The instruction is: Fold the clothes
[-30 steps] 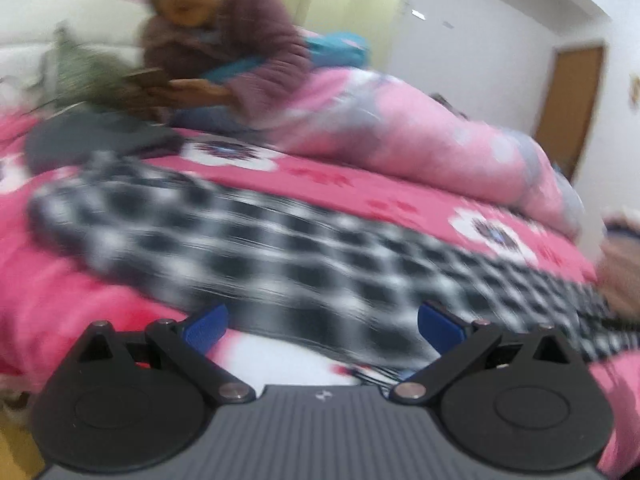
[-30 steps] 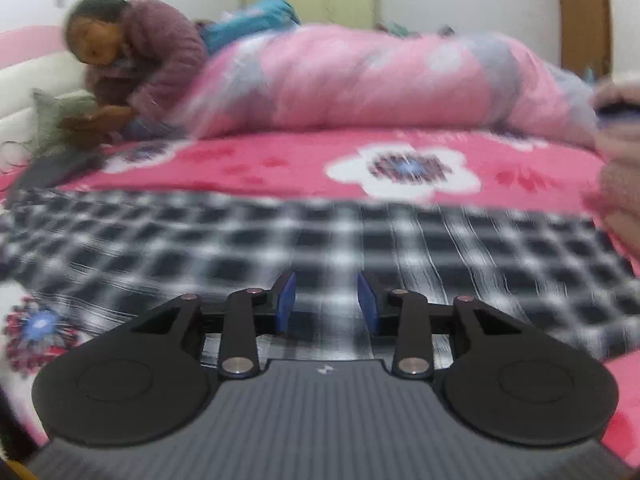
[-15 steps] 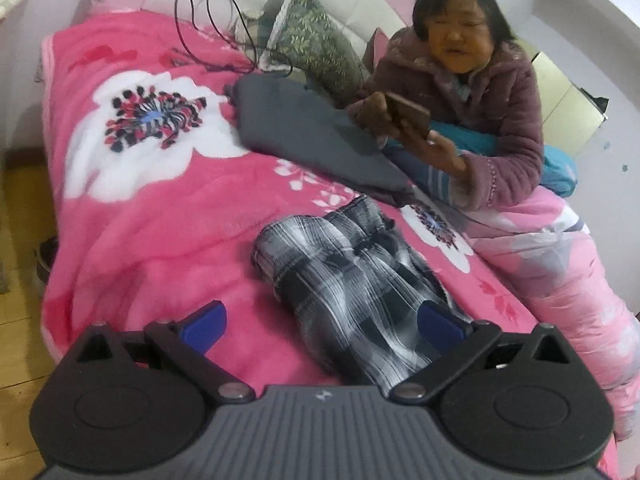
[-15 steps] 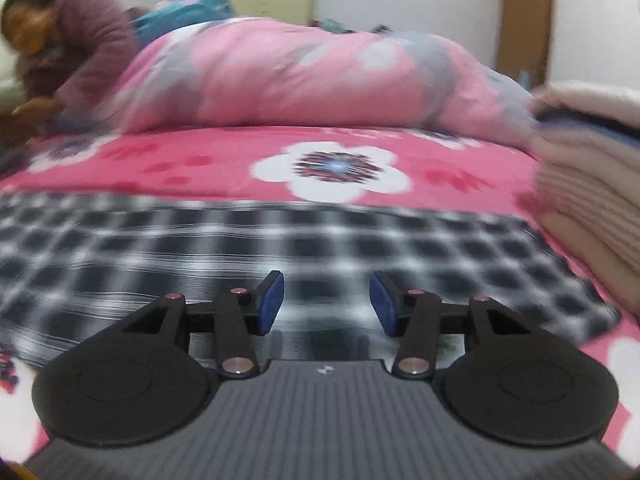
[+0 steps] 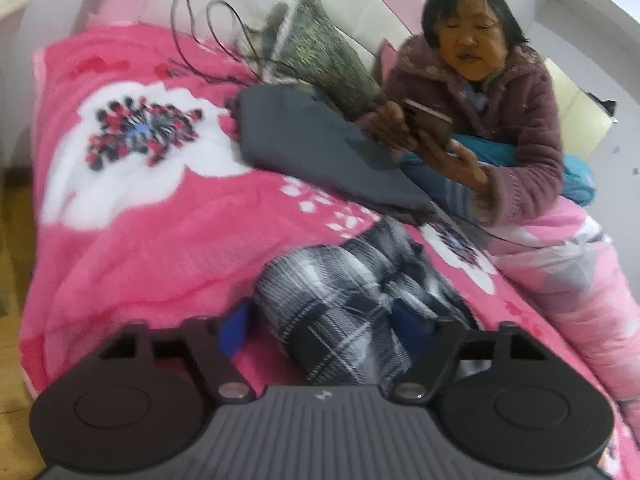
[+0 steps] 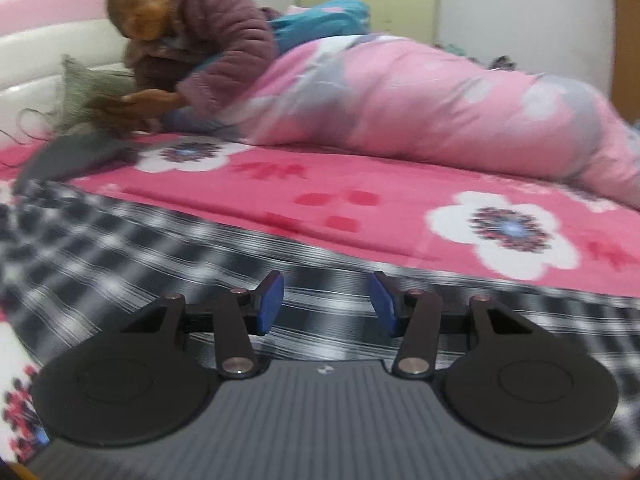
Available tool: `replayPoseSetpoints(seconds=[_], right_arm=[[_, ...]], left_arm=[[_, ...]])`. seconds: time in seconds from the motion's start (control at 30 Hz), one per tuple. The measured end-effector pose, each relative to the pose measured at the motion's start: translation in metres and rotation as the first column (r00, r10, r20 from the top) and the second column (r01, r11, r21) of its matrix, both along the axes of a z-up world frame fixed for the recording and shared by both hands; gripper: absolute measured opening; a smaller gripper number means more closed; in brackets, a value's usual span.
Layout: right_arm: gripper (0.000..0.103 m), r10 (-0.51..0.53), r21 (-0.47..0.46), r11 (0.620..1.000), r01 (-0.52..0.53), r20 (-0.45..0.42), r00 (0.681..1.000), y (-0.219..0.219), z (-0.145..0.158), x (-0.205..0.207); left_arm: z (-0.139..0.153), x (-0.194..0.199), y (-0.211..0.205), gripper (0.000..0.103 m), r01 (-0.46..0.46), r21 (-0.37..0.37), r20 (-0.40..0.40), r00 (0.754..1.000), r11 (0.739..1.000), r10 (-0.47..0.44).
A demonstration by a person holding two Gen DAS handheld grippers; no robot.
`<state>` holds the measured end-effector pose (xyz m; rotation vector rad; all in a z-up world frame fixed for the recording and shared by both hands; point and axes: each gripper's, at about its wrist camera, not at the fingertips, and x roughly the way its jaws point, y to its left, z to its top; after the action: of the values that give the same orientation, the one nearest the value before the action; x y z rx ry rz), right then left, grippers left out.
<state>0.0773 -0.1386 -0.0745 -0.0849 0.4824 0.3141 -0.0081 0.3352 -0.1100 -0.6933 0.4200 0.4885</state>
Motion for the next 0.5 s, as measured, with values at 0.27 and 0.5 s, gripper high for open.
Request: replayPoseSetpoints(seconds=[0.27, 0.5], right_arm=[[0.049, 0.063, 0.084, 0.995, -0.046, -0.216, 0.974, 0.003, -0.043, 0.036], [0.049, 0.075, 0.142, 0.989, -0.046, -0.209, 0.975, -0.003, -0.044, 0.034]], left_arm=[[0.007, 0.002, -0.015, 0.029, -0.060, 0.097, 0.019, 0.998, 0.994, 0.059], [0.054, 0.015, -0.053, 0.024, -0.057, 0.216, 0.099, 0.994, 0.975, 0.036]])
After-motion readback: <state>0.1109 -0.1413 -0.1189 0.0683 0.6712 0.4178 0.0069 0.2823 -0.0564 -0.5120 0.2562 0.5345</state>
